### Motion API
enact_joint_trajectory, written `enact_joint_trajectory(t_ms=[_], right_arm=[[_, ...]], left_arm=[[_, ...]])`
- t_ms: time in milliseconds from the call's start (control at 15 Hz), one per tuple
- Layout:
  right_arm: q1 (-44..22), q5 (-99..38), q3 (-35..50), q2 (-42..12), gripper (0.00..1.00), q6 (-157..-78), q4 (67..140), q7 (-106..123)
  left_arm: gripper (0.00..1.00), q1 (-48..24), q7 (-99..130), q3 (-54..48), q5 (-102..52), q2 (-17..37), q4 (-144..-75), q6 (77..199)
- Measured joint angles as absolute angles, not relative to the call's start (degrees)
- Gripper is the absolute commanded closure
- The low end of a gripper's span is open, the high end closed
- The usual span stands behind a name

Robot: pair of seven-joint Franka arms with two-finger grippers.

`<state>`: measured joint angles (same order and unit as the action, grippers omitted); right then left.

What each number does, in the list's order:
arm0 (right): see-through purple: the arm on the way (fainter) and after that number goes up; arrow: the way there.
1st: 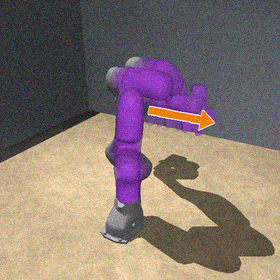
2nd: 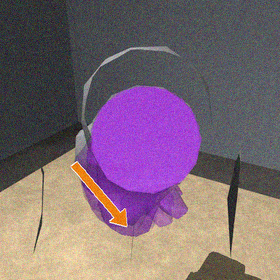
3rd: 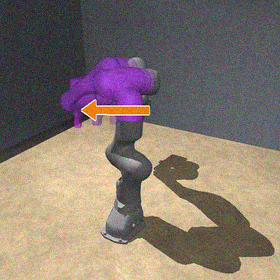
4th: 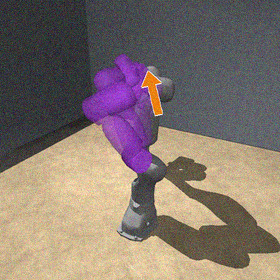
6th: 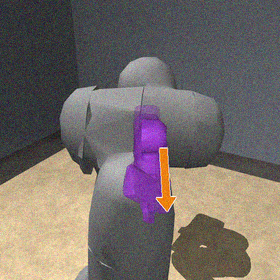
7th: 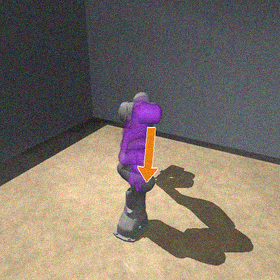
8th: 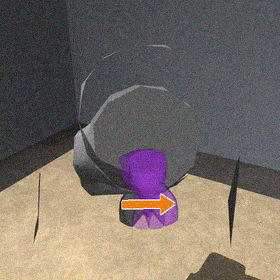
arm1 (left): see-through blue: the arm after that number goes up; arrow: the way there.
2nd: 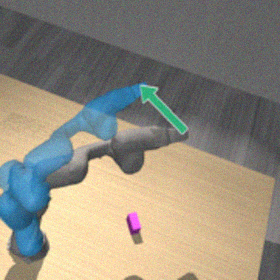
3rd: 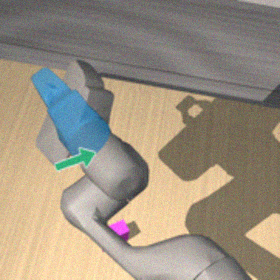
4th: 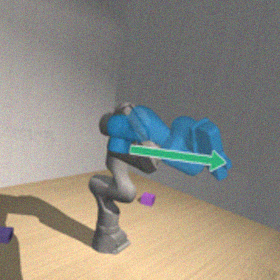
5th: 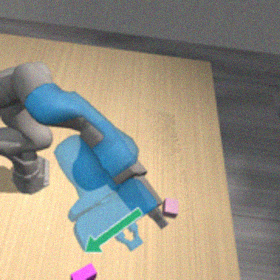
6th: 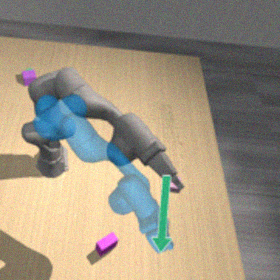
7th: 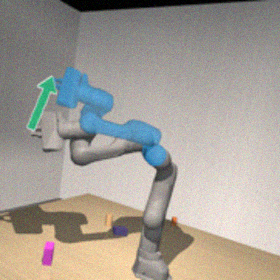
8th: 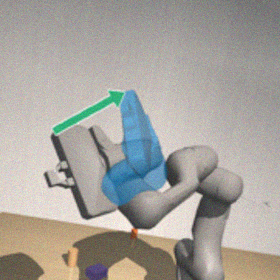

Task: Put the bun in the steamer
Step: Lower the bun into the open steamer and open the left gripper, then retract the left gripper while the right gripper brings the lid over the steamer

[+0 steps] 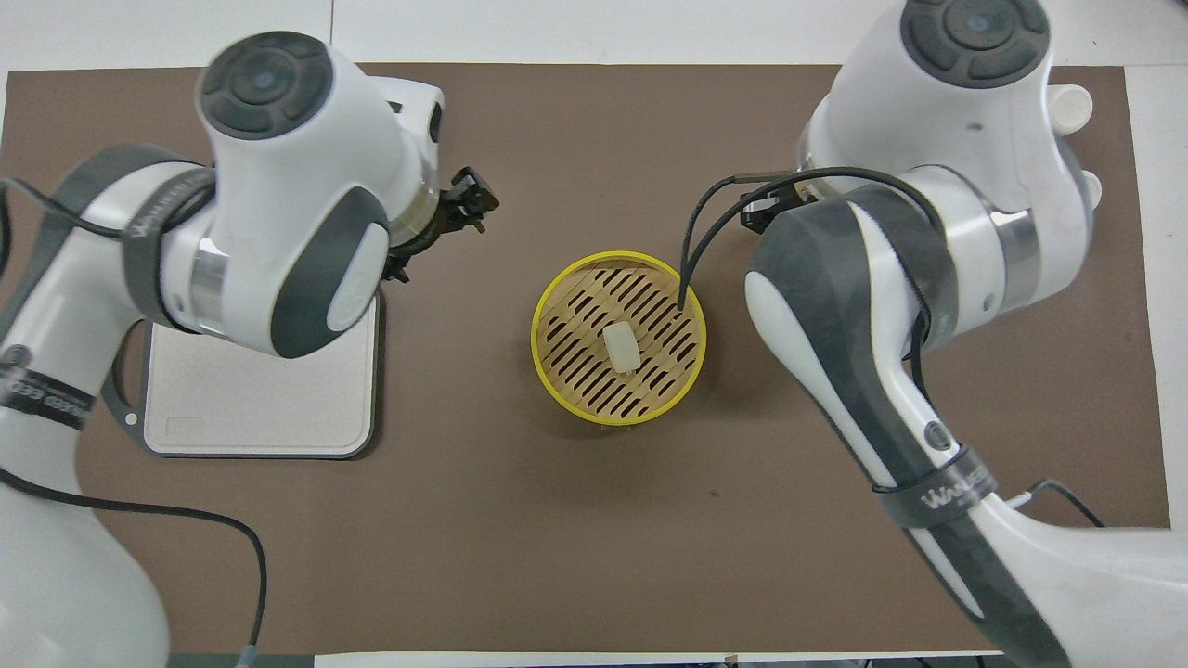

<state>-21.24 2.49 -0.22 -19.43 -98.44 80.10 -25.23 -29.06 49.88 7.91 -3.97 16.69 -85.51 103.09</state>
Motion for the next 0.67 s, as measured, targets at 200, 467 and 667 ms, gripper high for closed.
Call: enact_joint_trajectory(t_ms=[200,467,667], right_arm=[[-24.41,2.49,-0.13,-19.29,1.00,-99.40,80.04,-29.13],[-30.53,1.45,-0.02,-21.05,1.00,-102.12,79.36,-35.59],[-34.97,1.19,-0.03,-25.12,1.00,-103.52,77.36,-39.44]], left_arm=[[0.00,-19.84,36.59,8.06,-3.67,14.39,-85.54,99.52],[0.00,-9.22,18.94,8.07,-3.67,11.10,-85.97,93.99],[0.00,-6.38,11.33,8.00,-3.67,8.89,-86.82,91.60]])
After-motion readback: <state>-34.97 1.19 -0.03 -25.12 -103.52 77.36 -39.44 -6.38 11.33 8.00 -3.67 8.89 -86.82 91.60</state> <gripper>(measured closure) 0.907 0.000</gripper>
